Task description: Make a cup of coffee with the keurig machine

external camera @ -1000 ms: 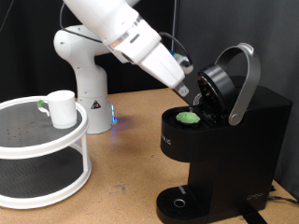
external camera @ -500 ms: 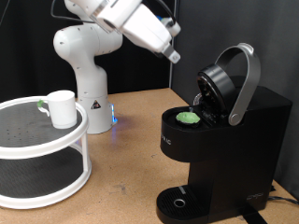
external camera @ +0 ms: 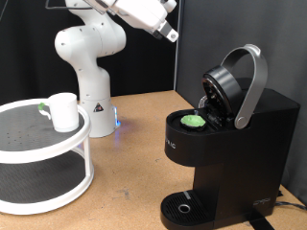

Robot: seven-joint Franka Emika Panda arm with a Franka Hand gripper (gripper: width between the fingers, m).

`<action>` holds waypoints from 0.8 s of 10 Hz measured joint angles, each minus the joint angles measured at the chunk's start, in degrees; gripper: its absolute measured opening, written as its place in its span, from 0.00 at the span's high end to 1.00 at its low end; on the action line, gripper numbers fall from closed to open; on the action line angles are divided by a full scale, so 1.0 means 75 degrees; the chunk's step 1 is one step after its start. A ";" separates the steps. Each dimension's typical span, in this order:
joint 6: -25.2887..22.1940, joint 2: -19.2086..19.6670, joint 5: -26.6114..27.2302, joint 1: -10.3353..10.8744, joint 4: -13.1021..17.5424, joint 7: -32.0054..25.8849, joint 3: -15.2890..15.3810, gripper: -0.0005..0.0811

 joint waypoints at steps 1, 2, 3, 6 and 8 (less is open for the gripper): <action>0.0061 0.0009 0.0000 0.0000 -0.0020 0.0000 0.0011 0.01; 0.0098 0.0020 0.0008 0.0000 -0.0023 0.0000 0.0022 0.01; 0.0135 0.0031 0.0065 0.0010 -0.0024 0.0000 0.0044 0.01; 0.0162 0.0079 0.0150 0.0132 0.0061 0.0184 0.0285 0.01; 0.0427 0.0162 0.0185 0.0282 0.0210 0.0612 0.0630 0.01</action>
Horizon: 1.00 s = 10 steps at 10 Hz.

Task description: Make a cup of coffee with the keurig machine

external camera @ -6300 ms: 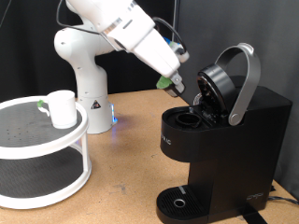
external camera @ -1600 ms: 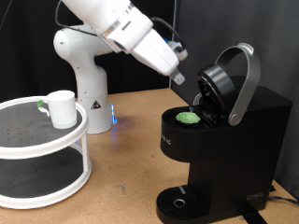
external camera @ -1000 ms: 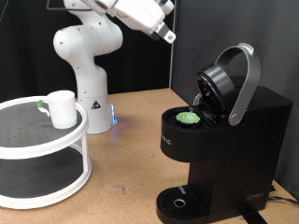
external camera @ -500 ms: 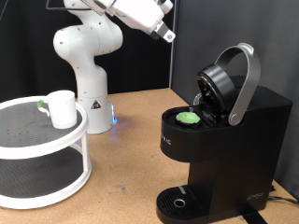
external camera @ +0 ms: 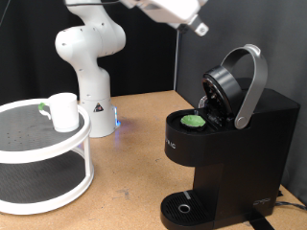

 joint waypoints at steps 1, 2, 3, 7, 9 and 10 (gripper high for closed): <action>0.0181 0.0058 0.0086 0.0086 0.0099 0.0165 0.0157 0.01; 0.0277 0.0152 0.0099 0.0125 0.0193 0.0276 0.0211 0.01; 0.0254 0.0151 0.0097 0.0118 0.0176 0.0274 0.0206 0.01; 0.0261 0.0150 0.0097 0.0129 0.0218 0.0295 0.0268 0.01; 0.0239 0.0149 0.0107 0.0147 0.0307 0.0344 0.0343 0.01; 0.0233 0.0150 0.0203 0.0183 0.0345 0.0385 0.0385 0.01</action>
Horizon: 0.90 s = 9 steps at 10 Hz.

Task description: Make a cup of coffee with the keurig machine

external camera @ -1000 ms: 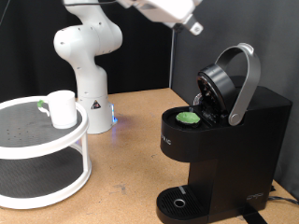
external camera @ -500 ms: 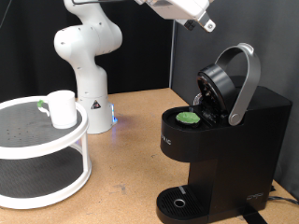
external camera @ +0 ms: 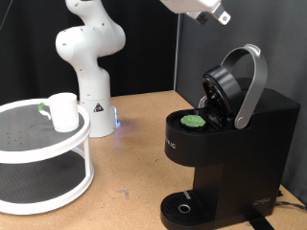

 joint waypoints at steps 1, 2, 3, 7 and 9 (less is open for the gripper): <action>0.0003 0.0005 0.0133 0.0051 0.0026 0.0017 0.0042 0.01; 0.0007 0.0008 0.0218 0.0089 0.0038 0.0020 0.0086 0.01; 0.0009 0.0010 0.0276 0.0122 0.0047 0.0021 0.0142 0.01; 0.0159 0.0114 0.0619 0.0324 0.0187 0.0092 0.0426 0.01; 0.0275 0.0275 0.0740 0.0425 0.0406 0.0260 0.0614 0.01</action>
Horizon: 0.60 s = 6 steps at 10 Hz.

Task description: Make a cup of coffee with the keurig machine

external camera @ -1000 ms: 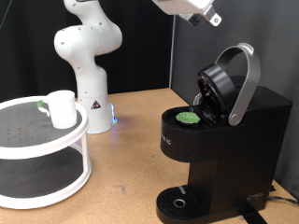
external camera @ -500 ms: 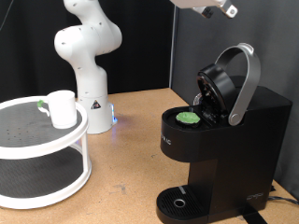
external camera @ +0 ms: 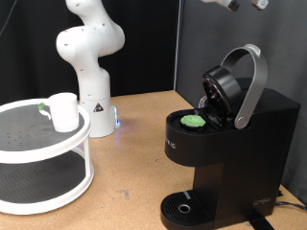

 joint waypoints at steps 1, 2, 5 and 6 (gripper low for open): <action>0.0005 0.0091 0.0007 0.0038 0.0126 0.0145 0.0087 0.01; 0.0023 0.0187 0.0007 0.0065 0.0239 0.0323 0.0186 0.01; 0.0315 0.0417 0.0007 0.0114 0.0452 0.0542 0.0497 0.01; 0.0361 0.0504 0.0007 0.0126 0.0482 0.0596 0.0582 0.01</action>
